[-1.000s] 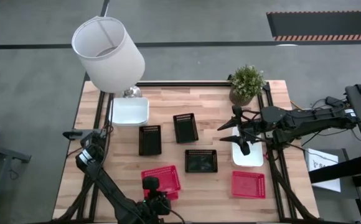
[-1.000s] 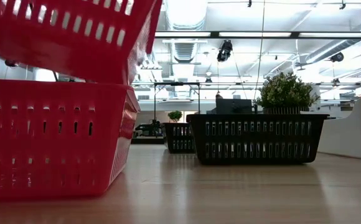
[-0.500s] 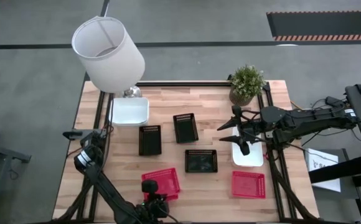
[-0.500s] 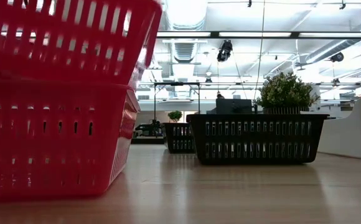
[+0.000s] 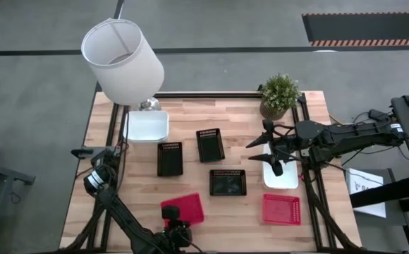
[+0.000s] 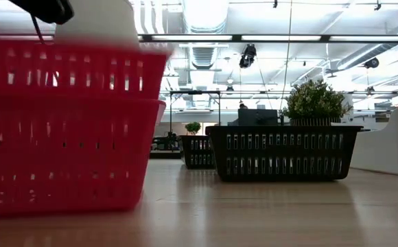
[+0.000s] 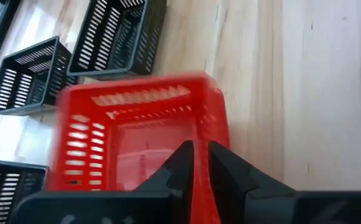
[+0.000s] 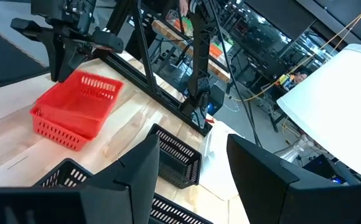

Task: Stack baskets by color
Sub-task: Stack the top red bin on top of the bottom left red bin

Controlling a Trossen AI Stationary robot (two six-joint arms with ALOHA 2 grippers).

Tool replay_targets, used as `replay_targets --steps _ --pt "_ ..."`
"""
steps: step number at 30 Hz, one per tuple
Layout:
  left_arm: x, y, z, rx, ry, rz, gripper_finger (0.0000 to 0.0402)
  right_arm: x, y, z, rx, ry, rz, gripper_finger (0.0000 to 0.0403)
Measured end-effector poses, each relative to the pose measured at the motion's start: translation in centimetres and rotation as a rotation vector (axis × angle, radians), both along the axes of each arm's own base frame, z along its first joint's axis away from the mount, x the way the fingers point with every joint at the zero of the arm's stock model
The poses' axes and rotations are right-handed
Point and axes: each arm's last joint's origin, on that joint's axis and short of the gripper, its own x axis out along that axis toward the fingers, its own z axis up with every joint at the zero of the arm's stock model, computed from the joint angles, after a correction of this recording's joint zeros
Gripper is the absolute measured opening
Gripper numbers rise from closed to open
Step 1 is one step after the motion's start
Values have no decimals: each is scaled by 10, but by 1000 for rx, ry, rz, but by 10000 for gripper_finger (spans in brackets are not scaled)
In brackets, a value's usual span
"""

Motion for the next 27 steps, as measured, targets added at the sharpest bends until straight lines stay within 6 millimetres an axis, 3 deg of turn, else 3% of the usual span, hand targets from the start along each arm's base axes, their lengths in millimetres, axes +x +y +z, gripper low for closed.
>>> replay_targets --steps 7,10,14,17,21,27 --pt "-1 -2 2 -64 57 -23 32 0 0 0 1 -1 0 181" --pt "-1 2 20 -44 62 -91 32 0 0 0 1 -1 0 181" --pt "-3 31 62 0 23 -84 25 0 0 0 4 0 -1 181" --pt "-10 59 78 11 19 -4 8 0 0 0 11 3 -2 181" --pt "-21 76 69 27 -17 7 3 0 0 0 11 6 -1 181" --pt "-30 87 23 -39 -96 -11 1 0 0 0 11 6 -1 181"
